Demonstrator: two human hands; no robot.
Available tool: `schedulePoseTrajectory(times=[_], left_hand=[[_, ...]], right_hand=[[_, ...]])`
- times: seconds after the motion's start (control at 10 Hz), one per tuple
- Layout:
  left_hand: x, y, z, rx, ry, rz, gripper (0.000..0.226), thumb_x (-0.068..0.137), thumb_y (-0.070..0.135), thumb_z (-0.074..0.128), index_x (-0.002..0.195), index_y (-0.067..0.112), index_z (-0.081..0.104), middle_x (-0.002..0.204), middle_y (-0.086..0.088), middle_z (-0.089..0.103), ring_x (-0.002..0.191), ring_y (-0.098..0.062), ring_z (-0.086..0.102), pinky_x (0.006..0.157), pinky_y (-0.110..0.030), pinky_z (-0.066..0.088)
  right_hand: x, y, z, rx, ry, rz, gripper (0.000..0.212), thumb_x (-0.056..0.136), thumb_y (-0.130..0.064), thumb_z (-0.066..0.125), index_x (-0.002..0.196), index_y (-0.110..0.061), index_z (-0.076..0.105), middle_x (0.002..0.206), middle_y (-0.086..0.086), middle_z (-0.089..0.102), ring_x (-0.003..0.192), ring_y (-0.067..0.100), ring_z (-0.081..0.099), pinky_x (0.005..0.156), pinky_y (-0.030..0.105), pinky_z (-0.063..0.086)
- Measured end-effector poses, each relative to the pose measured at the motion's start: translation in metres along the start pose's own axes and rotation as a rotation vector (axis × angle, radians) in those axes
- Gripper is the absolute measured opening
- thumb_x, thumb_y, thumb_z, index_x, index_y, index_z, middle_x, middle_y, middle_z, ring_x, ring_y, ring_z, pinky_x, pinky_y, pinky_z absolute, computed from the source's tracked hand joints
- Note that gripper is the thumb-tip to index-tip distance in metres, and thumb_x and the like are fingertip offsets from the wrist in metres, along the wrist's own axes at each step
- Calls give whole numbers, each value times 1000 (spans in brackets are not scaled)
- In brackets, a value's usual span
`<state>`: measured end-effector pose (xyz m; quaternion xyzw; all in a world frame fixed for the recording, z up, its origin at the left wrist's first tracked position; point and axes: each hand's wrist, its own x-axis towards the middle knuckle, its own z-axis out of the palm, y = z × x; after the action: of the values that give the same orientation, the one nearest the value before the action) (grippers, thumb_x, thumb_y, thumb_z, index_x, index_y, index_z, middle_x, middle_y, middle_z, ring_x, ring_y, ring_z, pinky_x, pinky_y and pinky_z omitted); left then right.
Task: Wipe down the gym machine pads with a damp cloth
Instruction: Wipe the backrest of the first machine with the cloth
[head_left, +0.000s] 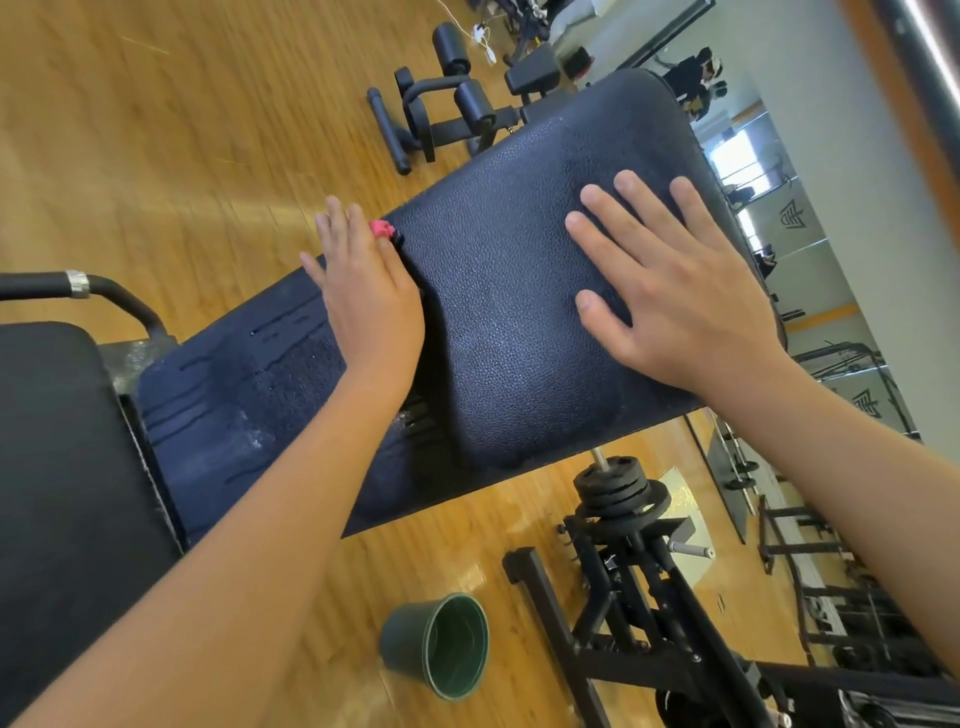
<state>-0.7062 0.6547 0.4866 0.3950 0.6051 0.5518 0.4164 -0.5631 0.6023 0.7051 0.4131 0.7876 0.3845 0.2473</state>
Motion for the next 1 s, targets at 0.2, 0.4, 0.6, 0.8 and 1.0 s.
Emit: schedulePoseTrajectory(times=[0.2,0.4,0.6,0.8,1.0], left_hand=[[-45,-3,-1,-61,-45,3,51,112,20,27,161,8,24,171,-3,14,157,-16,4,127,-51,11],[-83,-8,-2,-51,-97,52,51,112,20,28,160,6,25,171,-4,13,158,-16,6,129,-45,3],[-51,-2,-3,-20,-31,40,51,113,21,25,161,6,19,171,-4,9,158,-16,2,124,-30,-11],[-63,-6,-2,-6,-85,36,51,112,18,27,162,7,21,171,-3,9,158,-15,2,128,-37,-5],[-120,-12,-5,-24,-142,39,50,111,18,27,161,9,23,172,0,9,156,-10,-3,129,-44,4]], right_hand=[[0,0,-1,7,-1,1,61,105,-44,34,156,-11,41,163,11,37,154,33,28,126,55,15],[1,0,-3,11,-15,3,61,105,-44,33,156,-11,40,164,11,36,154,33,27,126,55,14],[0,0,-2,9,-8,2,61,105,-45,33,156,-12,41,164,11,35,154,32,26,126,55,15],[-1,0,-2,19,-3,6,61,105,-44,34,156,-12,42,163,10,36,154,32,27,126,55,16],[-1,0,-2,15,1,9,60,105,-44,34,155,-11,42,163,10,37,154,32,28,125,55,16]])
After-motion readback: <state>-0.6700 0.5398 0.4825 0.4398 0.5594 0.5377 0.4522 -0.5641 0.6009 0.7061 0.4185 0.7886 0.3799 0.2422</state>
